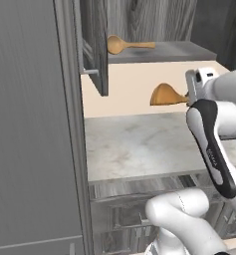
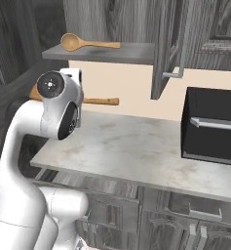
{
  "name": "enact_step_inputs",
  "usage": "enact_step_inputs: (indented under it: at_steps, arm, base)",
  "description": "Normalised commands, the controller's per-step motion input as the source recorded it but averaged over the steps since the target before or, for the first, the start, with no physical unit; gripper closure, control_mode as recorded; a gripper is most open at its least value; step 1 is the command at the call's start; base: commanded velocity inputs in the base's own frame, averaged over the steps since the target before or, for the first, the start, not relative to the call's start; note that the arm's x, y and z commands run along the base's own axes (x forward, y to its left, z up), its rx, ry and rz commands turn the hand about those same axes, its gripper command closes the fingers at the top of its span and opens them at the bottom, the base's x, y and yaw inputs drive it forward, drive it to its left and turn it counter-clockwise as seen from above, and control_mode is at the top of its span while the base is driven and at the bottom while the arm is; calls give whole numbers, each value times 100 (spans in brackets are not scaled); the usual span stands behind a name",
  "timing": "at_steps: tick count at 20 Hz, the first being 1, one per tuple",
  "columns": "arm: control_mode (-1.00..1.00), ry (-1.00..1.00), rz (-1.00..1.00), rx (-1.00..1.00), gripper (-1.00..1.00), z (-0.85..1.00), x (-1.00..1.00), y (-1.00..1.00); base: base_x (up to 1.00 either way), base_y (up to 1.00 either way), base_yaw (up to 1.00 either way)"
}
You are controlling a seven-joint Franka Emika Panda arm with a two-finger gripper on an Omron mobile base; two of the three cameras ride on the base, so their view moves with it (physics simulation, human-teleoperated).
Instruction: Organize the utensils by type. Pick up the wooden spoons from the counter and place them in the open cabinet. Then pick up the metallic utensils from the counter and place them in the open drawer.
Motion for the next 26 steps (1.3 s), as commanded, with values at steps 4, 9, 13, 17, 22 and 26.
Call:
enact_step_inputs:
  at_steps: [4, 9, 13, 17, 22, 26]
  arm:
    - [-100, -22, 0, 0, 100, 73, 55, 10]
    - [-100, -23, 0, -6, 100, 74, 42, -2]
    - [-100, -2, 0, -16, 100, 57, 53, -9]
    - [-100, 0, 0, -17, 100, 47, 61, -17]
    - [-100, 0, 0, 0, 100, 43, 85, -12]
    - [-100, 0, 0, 0, 100, 19, 78, -24]
  base:
    - [0, 0, 0]
    - [0, 0, 0]
    - [0, 0, 0]
    - [0, 0, 0]
    - [0, 0, 0]
    - [0, 0, 0]
